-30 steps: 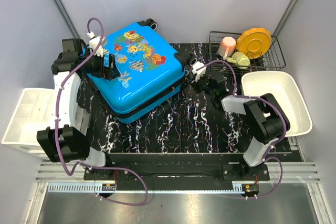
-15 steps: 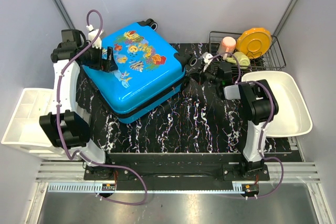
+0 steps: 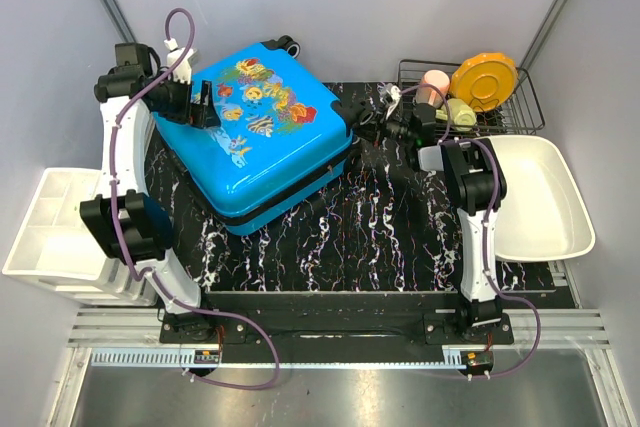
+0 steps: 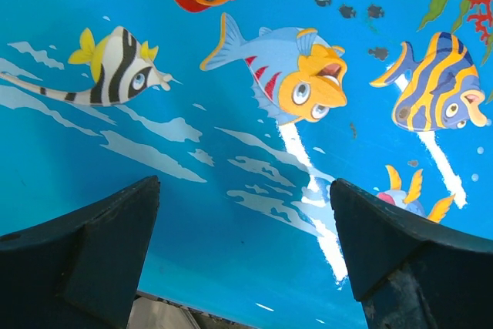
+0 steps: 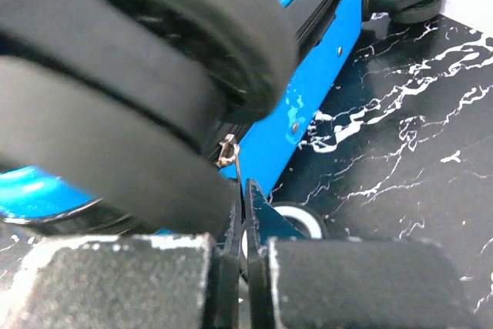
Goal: Open, take out, and arrange the luggage
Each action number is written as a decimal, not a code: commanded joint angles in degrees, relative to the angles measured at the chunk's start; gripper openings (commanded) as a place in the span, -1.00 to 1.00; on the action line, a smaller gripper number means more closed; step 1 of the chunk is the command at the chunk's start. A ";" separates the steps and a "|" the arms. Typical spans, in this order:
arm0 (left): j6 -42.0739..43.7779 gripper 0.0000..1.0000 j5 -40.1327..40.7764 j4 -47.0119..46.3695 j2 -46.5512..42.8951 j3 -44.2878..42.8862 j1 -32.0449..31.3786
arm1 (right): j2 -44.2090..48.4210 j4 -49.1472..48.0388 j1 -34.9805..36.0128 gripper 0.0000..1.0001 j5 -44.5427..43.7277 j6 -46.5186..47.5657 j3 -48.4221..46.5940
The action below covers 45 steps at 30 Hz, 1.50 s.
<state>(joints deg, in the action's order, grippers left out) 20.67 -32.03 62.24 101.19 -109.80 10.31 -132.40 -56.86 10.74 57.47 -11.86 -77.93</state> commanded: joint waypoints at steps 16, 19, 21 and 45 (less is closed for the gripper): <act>-1.33 0.97 -1.98 5.44 7.71 -6.21 0.50 | -14.56 -2.38 0.77 -0.91 -3.77 -18.99 -26.93; -1.68 0.98 -3.03 4.22 6.92 -7.45 0.42 | -12.01 0.60 0.86 -0.39 -3.60 -18.47 -24.21; -2.21 0.98 -3.39 2.99 6.04 -6.75 0.68 | -8.95 3.75 0.86 -0.09 -3.16 -17.94 -21.58; -22.51 0.98 -7.63 -15.22 -7.14 7.40 11.49 | 18.40 56.51 -0.63 0.86 -20.73 2.54 -20.33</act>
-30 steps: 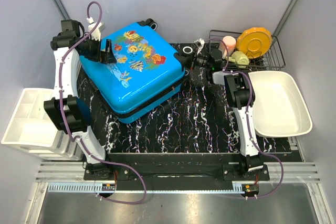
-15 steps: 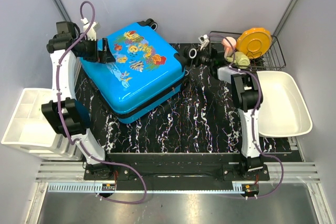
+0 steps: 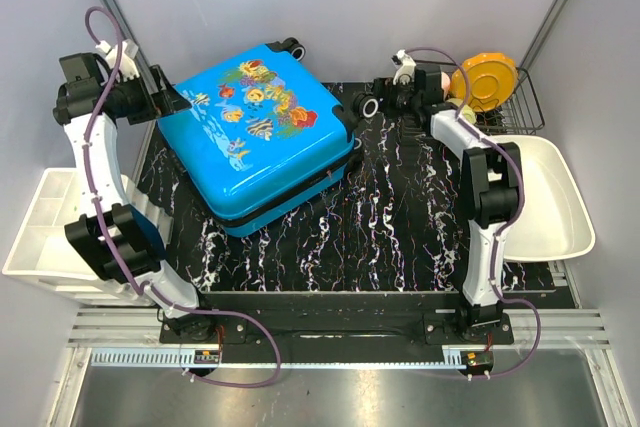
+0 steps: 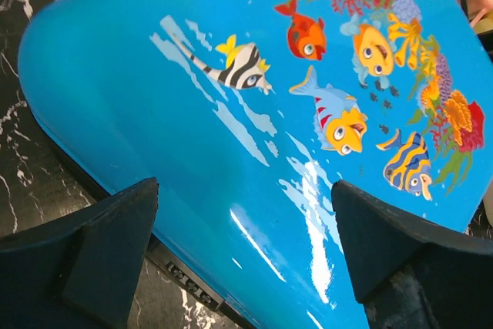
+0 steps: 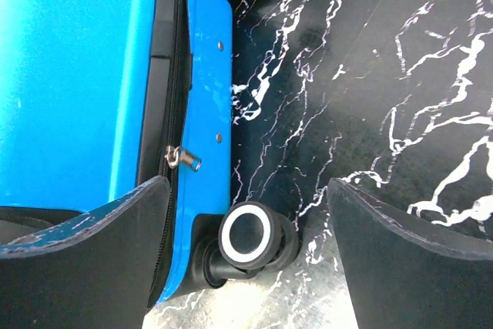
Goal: Open, take out, and arrange the luggage
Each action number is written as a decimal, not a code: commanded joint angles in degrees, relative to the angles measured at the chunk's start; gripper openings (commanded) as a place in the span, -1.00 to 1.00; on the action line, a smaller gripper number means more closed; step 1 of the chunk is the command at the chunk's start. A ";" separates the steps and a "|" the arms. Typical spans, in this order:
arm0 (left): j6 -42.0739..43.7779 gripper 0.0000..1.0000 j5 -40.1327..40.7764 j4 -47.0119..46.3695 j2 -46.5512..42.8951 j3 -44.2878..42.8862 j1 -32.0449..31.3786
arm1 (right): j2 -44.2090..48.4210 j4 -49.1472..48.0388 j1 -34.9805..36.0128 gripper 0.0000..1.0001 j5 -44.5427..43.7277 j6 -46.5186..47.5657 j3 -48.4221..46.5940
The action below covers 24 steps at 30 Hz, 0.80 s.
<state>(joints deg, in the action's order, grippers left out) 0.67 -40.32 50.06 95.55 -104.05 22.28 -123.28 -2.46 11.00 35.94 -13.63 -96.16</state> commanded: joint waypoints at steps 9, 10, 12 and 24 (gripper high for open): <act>-5.67 0.98 4.89 -5.50 -2.91 7.98 -0.40 | 0.33 6.85 -0.90 0.82 -5.28 1.34 -17.56; -5.85 0.98 5.07 -5.42 -2.39 8.16 -0.40 | -0.54 7.72 -0.55 0.82 -3.53 0.98 -18.96; -6.29 0.98 2.72 -5.59 -1.77 8.34 -0.49 | -1.43 9.57 -0.02 0.78 -1.50 1.58 -20.12; -9.19 0.96 -3.45 -7.61 11.93 0.63 -4.35 | 9.37 14.68 3.76 0.29 14.67 8.88 -0.62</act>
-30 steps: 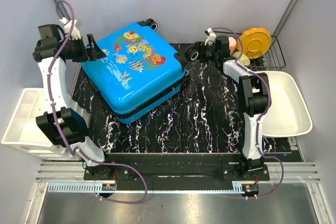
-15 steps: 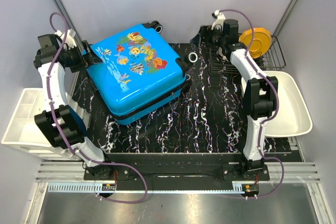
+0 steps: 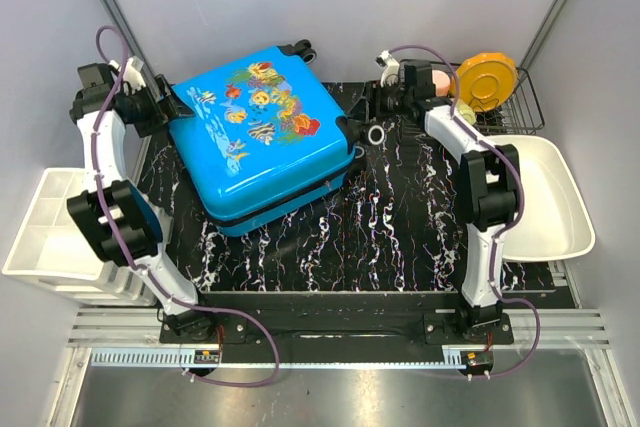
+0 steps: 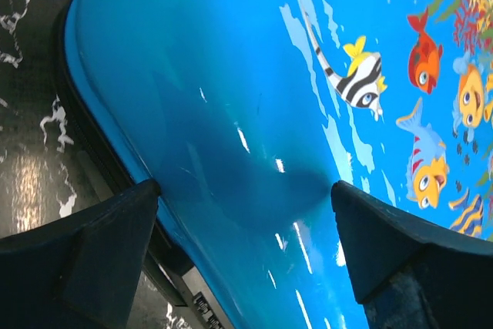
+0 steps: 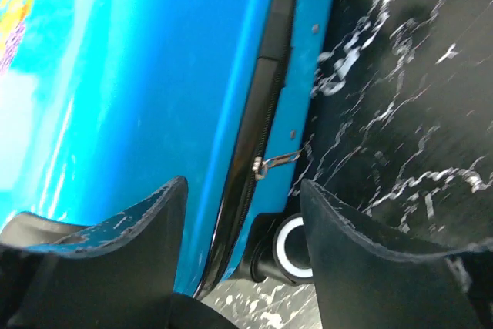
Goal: Open, take out, and arrange the luggage
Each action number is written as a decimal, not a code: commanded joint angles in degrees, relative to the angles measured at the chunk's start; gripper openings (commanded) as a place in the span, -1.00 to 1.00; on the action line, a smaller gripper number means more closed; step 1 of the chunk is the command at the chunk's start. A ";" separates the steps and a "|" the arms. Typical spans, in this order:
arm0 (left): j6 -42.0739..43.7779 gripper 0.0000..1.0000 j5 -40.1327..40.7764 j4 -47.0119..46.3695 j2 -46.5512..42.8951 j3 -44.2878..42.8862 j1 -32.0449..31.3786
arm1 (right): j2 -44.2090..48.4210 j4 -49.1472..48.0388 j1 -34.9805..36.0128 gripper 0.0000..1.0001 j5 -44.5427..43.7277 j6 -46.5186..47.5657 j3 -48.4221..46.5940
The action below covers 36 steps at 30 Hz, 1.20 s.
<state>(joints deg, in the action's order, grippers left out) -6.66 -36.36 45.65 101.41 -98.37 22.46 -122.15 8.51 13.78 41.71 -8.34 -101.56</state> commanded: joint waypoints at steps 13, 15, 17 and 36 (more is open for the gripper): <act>5.15 0.83 -8.82 -3.46 26.73 -28.71 -14.46 | 25.46 3.00 7.22 0.29 15.16 5.88 24.12; 6.30 0.89 -8.38 -3.46 26.65 -33.52 -13.85 | 26.87 2.39 7.31 0.33 13.67 5.79 24.83; 6.22 0.94 -7.68 -1.98 24.99 -36.71 -12.71 | 28.01 1.77 7.49 0.32 13.40 6.14 25.62; 11.58 0.96 -4.77 12.63 -31.97 25.06 -6.55 | 24.06 -4.82 13.55 0.30 13.48 4.56 23.51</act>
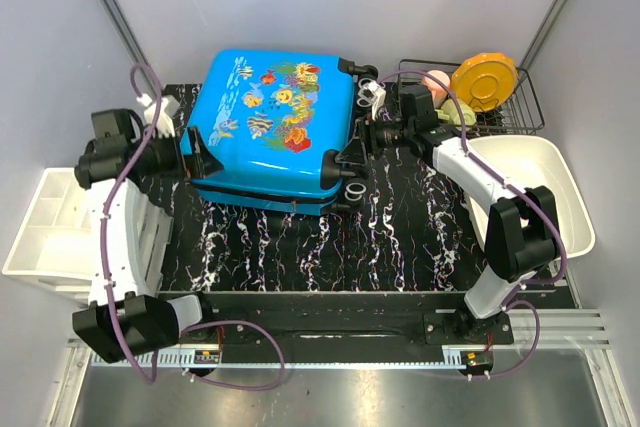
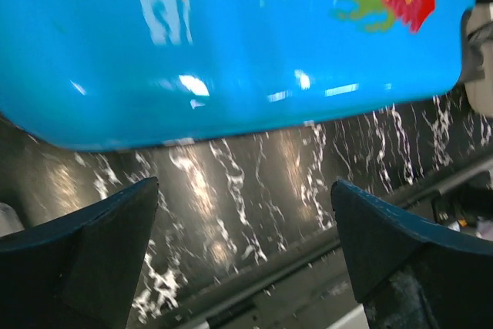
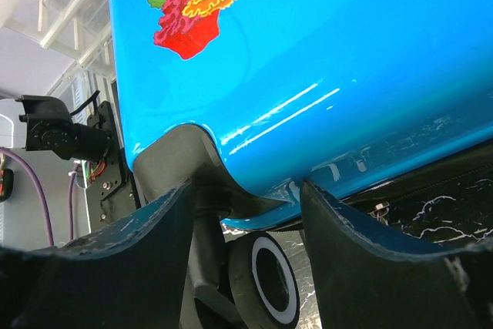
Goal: Open, take out, and arrange the luggage
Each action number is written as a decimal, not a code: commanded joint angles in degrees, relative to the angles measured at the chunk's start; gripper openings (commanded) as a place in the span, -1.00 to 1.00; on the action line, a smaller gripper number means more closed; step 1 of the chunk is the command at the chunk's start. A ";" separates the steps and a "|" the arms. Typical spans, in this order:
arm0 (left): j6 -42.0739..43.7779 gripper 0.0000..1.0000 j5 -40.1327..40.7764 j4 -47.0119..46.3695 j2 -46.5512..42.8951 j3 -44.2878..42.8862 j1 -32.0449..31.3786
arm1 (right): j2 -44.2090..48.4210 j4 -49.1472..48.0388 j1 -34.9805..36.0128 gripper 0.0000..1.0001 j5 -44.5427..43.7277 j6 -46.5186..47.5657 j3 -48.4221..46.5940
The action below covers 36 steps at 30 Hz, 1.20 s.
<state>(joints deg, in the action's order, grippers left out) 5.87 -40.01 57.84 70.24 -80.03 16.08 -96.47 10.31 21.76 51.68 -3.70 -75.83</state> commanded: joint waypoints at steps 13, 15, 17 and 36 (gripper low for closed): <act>-7.63 0.92 -2.71 -13.54 18.70 -4.86 -0.17 | 1.80 -7.93 14.18 0.37 3.78 6.95 0.42; -7.19 0.92 -2.01 -13.63 20.99 -7.50 -0.17 | 2.77 -9.16 14.02 0.39 1.68 4.77 1.91; -6.23 0.92 -1.30 -12.85 21.69 -9.43 -0.17 | 5.40 -9.16 13.14 0.38 -2.17 5.37 3.75; 7.57 0.96 -6.75 -6.36 14.75 -11.20 -2.27 | 3.58 -39.98 -1.02 0.26 -6.50 5.55 23.36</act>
<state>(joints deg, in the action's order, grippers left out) 9.23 -41.45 54.43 88.75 -87.44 15.29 -88.62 -13.54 20.16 45.95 4.43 -55.92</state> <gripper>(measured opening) 0.977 0.638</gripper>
